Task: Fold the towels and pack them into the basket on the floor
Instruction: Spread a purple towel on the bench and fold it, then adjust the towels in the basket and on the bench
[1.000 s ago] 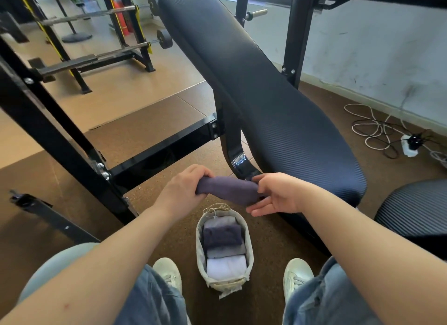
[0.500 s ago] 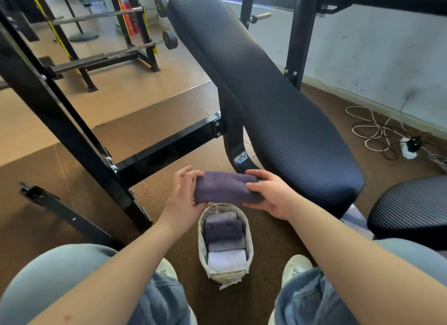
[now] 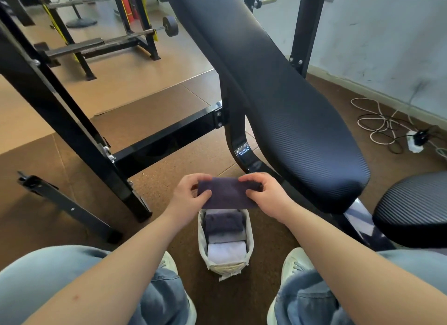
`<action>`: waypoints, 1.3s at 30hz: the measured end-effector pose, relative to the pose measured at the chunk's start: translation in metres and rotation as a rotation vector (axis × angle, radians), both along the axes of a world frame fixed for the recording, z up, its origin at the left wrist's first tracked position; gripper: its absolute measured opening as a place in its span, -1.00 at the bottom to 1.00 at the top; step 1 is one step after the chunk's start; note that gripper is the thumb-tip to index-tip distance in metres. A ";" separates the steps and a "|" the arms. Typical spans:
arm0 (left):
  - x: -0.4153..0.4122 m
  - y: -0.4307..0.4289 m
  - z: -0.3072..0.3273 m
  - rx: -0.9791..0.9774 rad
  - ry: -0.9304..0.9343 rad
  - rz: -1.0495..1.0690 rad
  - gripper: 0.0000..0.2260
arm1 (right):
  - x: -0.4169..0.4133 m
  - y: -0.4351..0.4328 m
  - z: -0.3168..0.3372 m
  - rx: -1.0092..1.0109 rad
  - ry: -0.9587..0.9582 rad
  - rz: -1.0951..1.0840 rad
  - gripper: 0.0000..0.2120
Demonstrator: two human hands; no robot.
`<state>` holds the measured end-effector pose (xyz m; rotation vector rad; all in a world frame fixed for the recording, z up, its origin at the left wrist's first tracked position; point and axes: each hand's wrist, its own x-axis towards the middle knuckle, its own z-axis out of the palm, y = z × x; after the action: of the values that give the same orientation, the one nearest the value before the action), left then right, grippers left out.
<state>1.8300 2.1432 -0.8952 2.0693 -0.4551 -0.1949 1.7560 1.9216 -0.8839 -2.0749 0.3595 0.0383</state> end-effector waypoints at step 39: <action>0.021 -0.011 -0.255 0.610 0.404 -0.377 -0.71 | 0.022 0.026 -0.262 -0.235 0.576 0.287 -0.54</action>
<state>1.8515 2.1324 -1.1501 2.4220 -0.5769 -1.0668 1.7784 1.9472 -1.1462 -2.3080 0.4224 0.8112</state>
